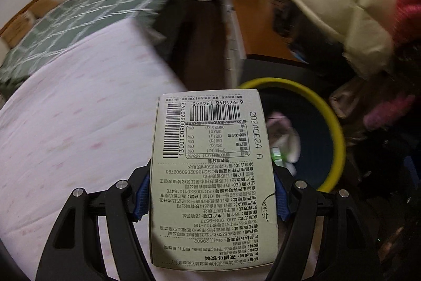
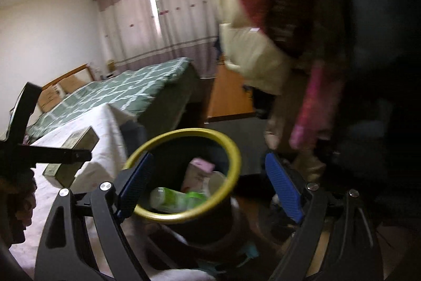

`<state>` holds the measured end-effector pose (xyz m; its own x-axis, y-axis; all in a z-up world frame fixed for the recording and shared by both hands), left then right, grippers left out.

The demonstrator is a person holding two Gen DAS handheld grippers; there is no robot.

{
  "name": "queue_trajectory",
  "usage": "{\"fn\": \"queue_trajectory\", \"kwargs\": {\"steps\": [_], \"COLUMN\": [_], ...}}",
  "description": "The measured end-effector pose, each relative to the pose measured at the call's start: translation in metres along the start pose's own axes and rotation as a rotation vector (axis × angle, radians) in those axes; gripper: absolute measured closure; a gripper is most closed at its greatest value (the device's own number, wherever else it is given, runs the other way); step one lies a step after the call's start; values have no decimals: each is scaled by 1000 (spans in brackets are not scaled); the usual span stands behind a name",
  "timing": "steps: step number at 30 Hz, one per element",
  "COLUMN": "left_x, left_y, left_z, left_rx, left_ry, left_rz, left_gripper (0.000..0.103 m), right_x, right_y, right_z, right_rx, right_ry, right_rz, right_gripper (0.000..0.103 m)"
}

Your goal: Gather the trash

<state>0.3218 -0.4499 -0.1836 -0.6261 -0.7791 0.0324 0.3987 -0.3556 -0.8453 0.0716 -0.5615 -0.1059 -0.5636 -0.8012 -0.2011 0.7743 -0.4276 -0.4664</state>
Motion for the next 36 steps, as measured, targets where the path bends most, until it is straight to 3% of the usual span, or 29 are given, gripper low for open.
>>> {"fn": "queue_trajectory", "kwargs": {"steps": [6,9,12,15,20,26,36], "left_x": [74,81,85,80,45,-11,-135], "left_y": [29,51,62,56,1,-88,-212], "left_z": [22,32,37,39,34,5,-118], "left_rx": [-49,-68,-69,-40,71,263,441], "left_ry": [65,79,59,43,14,-19,-194], "left_rz": [-51,-56,-48,-44,-23,80,248], "left_gripper": [32,30,15,9,5,5,5], "right_x": [28,32,33,31,19,-26,-132], "right_y": [-9,-10,-10,-12,-6,-7,-28], "right_z": [-1,0,0,0,-4,-7,-13], "right_rx": [11,16,13,7,-24,-37,-44], "right_ry": [47,63,64,63,48,-2,-165], "right_rz": [-28,-27,-27,-22,6,102,293], "right_gripper": [21,21,21,20,18,18,14]}}
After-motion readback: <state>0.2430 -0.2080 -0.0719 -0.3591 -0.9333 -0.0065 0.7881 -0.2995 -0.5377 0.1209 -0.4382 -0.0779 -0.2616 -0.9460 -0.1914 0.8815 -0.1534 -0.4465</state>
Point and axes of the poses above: each gripper's, at about its wrist camera, not at the fingertips, and y roughly the way its jaws point, x to its right, z to its top, the point moved 6 cm from there along y, roughly the way its jaws point, and after that the axes turned 2 degrees about z, right-handed, at the moved point
